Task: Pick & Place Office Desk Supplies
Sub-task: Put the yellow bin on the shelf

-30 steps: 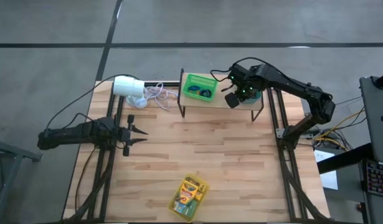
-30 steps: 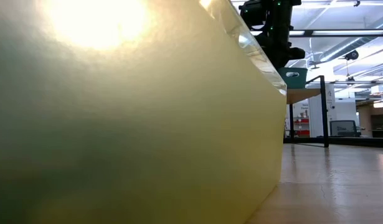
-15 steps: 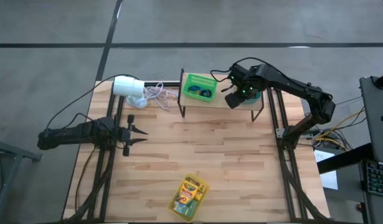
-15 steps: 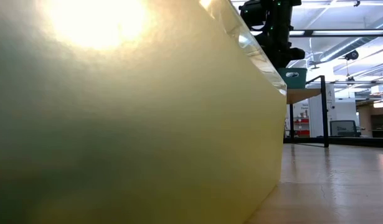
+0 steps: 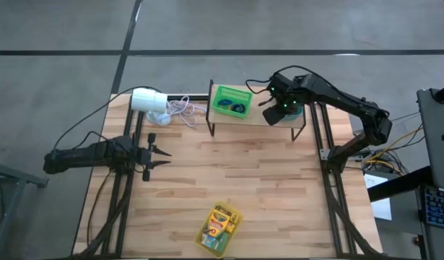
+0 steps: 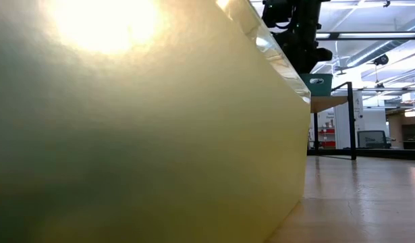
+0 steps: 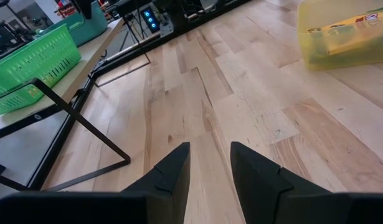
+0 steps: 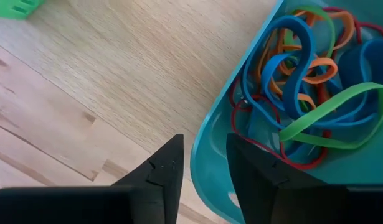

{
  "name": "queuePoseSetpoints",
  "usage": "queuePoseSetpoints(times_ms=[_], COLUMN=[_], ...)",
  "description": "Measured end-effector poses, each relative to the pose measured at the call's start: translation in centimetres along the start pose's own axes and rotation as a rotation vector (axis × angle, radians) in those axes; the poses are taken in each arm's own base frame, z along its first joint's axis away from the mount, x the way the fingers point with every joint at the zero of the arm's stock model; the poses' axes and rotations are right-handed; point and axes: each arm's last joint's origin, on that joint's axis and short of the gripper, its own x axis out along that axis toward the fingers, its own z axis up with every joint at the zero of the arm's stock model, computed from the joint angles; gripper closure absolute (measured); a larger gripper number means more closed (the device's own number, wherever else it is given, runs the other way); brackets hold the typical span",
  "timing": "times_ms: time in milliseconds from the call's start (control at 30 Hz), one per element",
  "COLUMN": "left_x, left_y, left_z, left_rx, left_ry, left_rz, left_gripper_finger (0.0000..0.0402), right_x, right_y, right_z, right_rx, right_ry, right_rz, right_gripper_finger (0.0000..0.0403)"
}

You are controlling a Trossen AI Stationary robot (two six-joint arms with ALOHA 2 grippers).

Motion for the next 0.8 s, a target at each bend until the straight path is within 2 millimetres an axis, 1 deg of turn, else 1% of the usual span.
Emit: queuePoseSetpoints(times_ms=[133,300,467,567,700,800], left_x=[0.0,0.0,0.0,0.0,0.0,0.0], left_y=[0.0,0.0,0.0,0.0,0.0,0.0], left_z=[0.0,0.0,0.0,0.0,0.0,0.0], left_rx=[0.0,0.0,0.0,0.0,-0.001,-0.001], left_ry=[0.0,0.0,0.0,0.0,0.0,0.0], left_rz=[0.0,0.0,0.0,0.0,0.0,0.0], left_gripper_finger=[0.0284,0.0284,0.0284,0.0284,0.0284,0.0284], right_x=[-0.4,-1.4,-3.5,-4.9,-6.6,-7.2], right_y=[-0.1,-0.1,0.1,0.8,2.4,3.8], right_z=[0.0,0.0,0.5,0.5,-0.1,-0.9], right_rx=[0.002,0.005,-0.019,-0.041,-0.103,-0.159], right_ry=[-0.014,-0.048,-0.116,-0.161,-0.207,-0.224], right_rz=[0.007,0.024,0.061,0.096,0.143,0.168], right_gripper_finger=[0.027,0.0255,0.025,0.0256,0.0266,0.027])
